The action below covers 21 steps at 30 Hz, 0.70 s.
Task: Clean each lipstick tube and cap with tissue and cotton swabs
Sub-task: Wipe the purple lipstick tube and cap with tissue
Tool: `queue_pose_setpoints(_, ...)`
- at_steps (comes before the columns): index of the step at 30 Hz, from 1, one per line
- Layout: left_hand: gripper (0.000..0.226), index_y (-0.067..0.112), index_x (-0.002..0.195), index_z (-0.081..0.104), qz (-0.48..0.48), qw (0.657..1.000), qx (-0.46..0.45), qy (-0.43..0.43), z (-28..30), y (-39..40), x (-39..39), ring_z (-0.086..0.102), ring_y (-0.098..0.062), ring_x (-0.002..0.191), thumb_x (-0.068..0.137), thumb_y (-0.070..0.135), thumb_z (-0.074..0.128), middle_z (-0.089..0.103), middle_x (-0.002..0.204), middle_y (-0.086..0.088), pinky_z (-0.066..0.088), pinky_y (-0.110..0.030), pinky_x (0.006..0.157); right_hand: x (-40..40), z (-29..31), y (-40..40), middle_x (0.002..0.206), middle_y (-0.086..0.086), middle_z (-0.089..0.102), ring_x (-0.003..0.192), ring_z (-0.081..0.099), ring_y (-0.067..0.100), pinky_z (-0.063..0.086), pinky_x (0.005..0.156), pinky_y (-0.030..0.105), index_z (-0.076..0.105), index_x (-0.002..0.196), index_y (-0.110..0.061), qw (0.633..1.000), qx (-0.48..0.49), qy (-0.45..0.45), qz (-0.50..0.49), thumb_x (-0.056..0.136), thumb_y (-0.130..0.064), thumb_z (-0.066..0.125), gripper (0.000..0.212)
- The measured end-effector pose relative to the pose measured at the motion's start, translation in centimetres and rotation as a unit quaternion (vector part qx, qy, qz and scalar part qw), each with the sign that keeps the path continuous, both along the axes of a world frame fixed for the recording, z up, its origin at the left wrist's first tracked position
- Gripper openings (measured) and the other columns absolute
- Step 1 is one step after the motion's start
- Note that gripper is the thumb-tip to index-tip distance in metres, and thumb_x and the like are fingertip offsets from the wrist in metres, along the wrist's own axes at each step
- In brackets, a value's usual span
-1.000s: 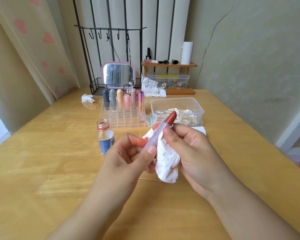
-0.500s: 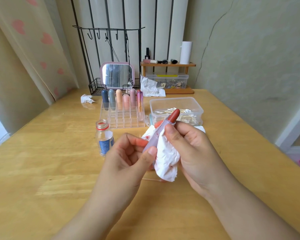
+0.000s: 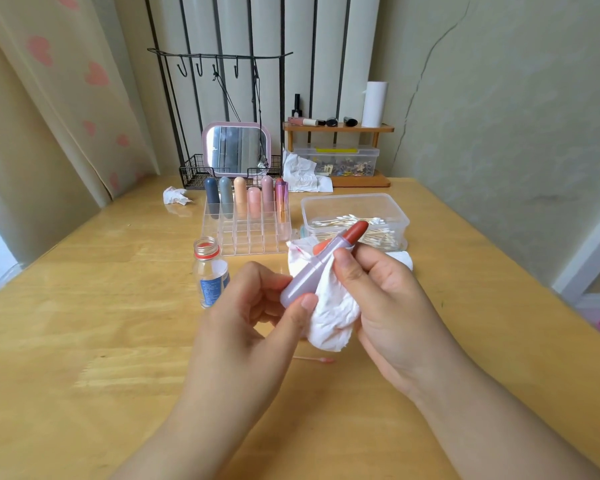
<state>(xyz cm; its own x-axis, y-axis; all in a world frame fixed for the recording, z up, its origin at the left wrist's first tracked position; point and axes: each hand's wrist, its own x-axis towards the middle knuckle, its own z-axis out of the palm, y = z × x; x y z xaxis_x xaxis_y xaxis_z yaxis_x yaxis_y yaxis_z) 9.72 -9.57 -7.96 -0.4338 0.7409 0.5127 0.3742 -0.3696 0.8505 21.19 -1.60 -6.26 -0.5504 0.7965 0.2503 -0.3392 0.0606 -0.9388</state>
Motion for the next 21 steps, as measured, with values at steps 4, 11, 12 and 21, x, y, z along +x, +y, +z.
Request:
queue_pose_setpoints(4,0.025,0.021,0.069,0.059,-0.067,0.994,-0.049,-0.065,0.6,0.0,0.1,0.053,-0.003,0.056,0.080,0.043,0.056,0.058,0.059,0.005,0.040,-0.007,0.056,0.2,0.3,0.2,0.081,0.009,0.071,0.078,0.068,0.021,0.055,0.076,0.043,0.065,0.091,-0.011,1.000,0.013,0.004,0.009,0.089,-0.033,0.059,0.023)
queue_pose_setpoints(11,0.017,0.014,0.077,0.067,-0.070,0.994,-0.038,-0.069,0.8,0.0,0.2,0.056,-0.005,0.052,0.076,0.030,0.060,0.063,0.057,0.003,0.043,-0.012,0.055,0.0,-0.1,0.1,0.085,0.014,0.070,0.077,0.067,0.025,0.055,0.072,0.044,0.066,0.093,-0.015,0.999,0.010,-0.010,0.029,0.085,-0.035,0.056,0.023)
queue_pose_setpoints(12,0.013,0.017,0.078,0.067,-0.046,0.997,-0.031,-0.057,0.7,-0.1,0.2,0.057,-0.004,0.051,0.073,0.028,0.063,0.065,0.059,0.003,0.044,-0.012,0.054,-0.1,-0.2,0.0,0.084,0.010,0.070,0.079,0.067,0.022,0.054,0.074,0.042,0.065,0.092,-0.015,0.999,0.016,-0.019,0.024,0.086,-0.037,0.057,0.024)
queue_pose_setpoints(21,0.022,0.007,0.087,0.056,-0.131,0.977,-0.031,-0.165,0.8,0.0,0.4,0.058,-0.012,0.054,0.077,0.027,0.058,0.063,0.059,-0.003,0.049,-0.020,0.056,0.0,0.6,-0.9,0.072,0.004,0.069,0.061,0.065,0.020,0.056,0.053,0.034,0.058,0.095,-0.005,0.998,-0.018,0.018,0.063,0.087,-0.030,0.052,0.027)
